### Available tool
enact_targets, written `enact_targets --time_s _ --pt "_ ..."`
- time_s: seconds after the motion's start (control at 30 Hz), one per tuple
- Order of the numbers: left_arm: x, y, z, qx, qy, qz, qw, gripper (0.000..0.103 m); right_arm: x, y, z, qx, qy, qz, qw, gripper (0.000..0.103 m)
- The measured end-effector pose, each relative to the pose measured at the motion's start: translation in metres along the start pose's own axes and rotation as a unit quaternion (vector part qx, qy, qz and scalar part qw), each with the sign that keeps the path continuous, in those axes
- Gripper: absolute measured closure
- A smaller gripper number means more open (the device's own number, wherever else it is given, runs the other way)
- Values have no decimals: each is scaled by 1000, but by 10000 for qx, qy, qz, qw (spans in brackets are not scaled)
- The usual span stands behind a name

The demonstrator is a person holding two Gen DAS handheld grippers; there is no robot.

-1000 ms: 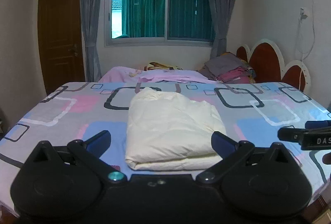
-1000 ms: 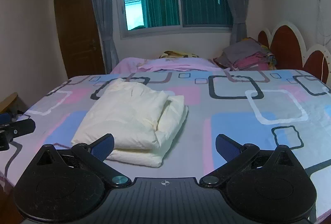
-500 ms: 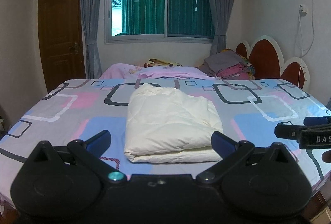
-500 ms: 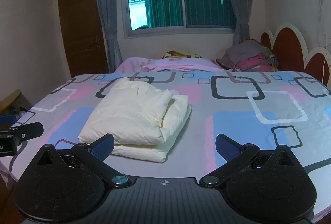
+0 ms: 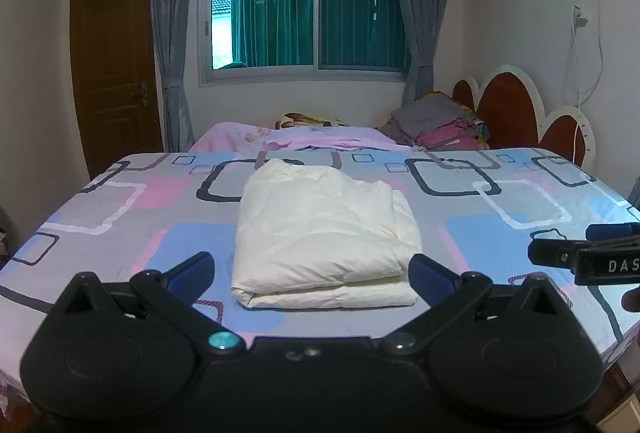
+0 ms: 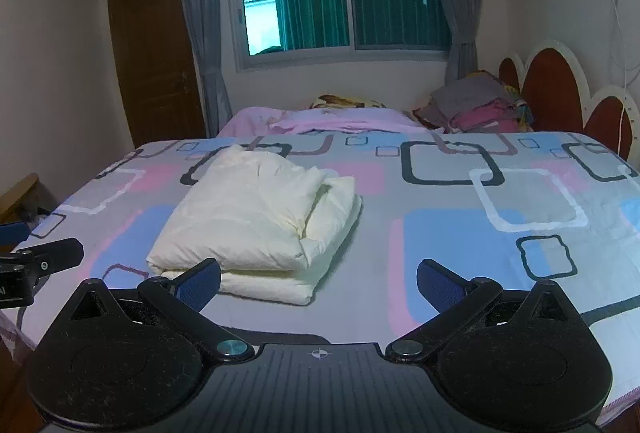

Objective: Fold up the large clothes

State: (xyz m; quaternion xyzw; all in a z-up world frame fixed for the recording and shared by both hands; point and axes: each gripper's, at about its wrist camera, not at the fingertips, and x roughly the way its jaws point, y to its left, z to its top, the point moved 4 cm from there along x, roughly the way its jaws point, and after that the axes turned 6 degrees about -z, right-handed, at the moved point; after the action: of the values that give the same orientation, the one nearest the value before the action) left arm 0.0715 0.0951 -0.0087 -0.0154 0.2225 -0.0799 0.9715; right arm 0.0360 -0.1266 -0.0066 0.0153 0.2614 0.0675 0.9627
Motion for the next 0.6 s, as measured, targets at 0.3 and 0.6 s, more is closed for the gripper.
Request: enact_targets --time_s 0.3,0.6 --pt "0 -3 -7 -42 96 11 9999 0 -7 3 -2 -50 24 21 10000 0" --pt "-2 -4 -10 -39 124 3 9999 0 -14 9 -6 -132 104 163 9997 0"
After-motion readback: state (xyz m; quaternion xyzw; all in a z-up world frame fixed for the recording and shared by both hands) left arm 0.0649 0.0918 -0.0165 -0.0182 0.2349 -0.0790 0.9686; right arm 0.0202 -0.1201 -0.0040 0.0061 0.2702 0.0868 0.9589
